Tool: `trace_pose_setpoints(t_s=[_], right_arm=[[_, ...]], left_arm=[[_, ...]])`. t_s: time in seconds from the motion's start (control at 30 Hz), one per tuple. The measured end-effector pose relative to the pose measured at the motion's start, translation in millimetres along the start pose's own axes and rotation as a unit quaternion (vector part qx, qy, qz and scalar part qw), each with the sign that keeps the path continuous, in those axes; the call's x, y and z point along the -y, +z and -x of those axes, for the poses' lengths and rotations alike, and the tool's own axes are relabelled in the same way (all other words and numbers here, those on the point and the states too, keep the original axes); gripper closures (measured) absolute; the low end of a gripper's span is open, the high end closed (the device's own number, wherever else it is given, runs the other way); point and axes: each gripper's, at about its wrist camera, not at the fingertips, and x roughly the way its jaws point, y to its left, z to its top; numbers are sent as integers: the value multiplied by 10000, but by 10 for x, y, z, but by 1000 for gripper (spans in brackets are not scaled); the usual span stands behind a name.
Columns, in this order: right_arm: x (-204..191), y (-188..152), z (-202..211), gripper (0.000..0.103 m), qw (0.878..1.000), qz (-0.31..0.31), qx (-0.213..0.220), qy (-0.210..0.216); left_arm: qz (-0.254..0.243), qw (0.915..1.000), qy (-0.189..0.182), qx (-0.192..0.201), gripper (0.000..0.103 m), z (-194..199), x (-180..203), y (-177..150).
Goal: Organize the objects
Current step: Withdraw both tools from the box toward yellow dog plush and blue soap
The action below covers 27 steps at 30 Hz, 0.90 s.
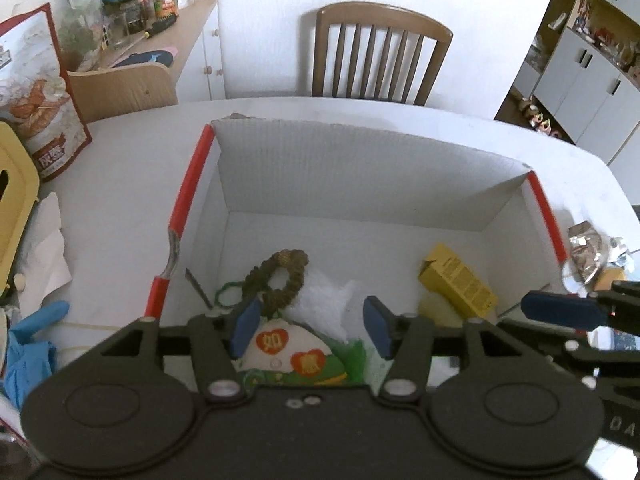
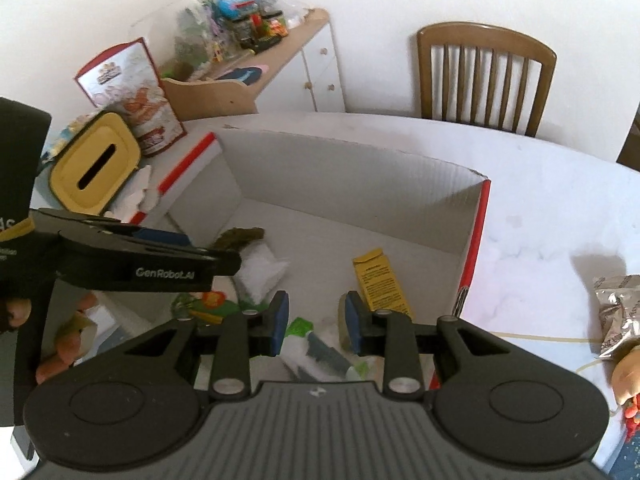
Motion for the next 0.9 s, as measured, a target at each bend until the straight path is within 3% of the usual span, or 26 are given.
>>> trace_pose_setpoints(t_s=[0.07,0.1,0.4,0.53,0.6,0.9], right_arm=[[-41,-22,95,49,9999,90,79,46],[-62,-36,153,47,9998,132,153,59],[-114,-143,534,43,9986,273,411,172],[-78,-206,698,38,9980,286,502,239],[-46,-236,782,35,9976,284,557,291],[230,-413,1189,25,9955,303,817,365]], left_arm=[[10,10000,-2,69,42,79,15,-36],[5,9999,9,106,39,119,23,-54],[-183,9979,235,578,32,498,198,-191],[-106,9972,171,717,30,656,292,-220],[-190,9960,241,843,22,739,391,-237],[-276,9926,208,1161,9,979,871,-312]])
